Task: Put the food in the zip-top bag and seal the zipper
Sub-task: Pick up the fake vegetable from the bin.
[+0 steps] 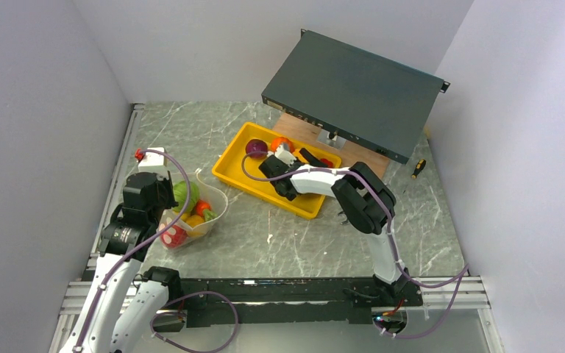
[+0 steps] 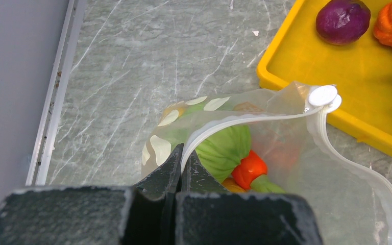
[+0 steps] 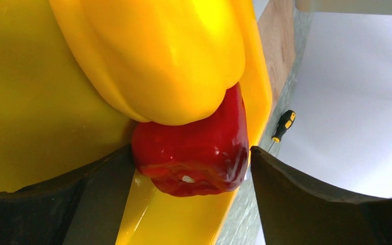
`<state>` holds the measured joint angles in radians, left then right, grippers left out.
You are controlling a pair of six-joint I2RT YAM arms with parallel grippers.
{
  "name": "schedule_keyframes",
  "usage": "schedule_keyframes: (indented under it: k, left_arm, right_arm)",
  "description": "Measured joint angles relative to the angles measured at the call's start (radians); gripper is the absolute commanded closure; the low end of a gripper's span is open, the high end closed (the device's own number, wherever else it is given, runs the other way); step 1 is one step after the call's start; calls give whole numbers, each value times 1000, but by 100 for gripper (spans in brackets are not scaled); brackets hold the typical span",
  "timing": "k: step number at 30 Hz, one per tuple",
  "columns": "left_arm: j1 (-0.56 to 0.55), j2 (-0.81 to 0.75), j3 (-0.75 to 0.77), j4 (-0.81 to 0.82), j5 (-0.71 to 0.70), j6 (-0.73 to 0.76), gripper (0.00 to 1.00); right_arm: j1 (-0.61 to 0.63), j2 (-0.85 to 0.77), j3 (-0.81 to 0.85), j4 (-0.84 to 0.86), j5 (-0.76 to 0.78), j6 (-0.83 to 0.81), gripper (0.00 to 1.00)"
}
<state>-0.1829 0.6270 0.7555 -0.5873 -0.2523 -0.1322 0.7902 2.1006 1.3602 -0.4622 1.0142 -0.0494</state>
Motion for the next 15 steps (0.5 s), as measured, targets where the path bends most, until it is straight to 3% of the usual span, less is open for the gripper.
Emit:
schedule_keyframes:
  k: [7, 12, 15]
  left_arm:
    - [0, 3, 0, 0, 0, 0, 100]
    - [0, 3, 0, 0, 0, 0, 100]
    - [0, 3, 0, 0, 0, 0, 100]
  right_arm:
    - [7, 12, 22, -35, -16, 20, 42]
    - [36, 11, 22, -27, -18, 16, 67]
    - [63, 6, 21, -24, -22, 17, 74]
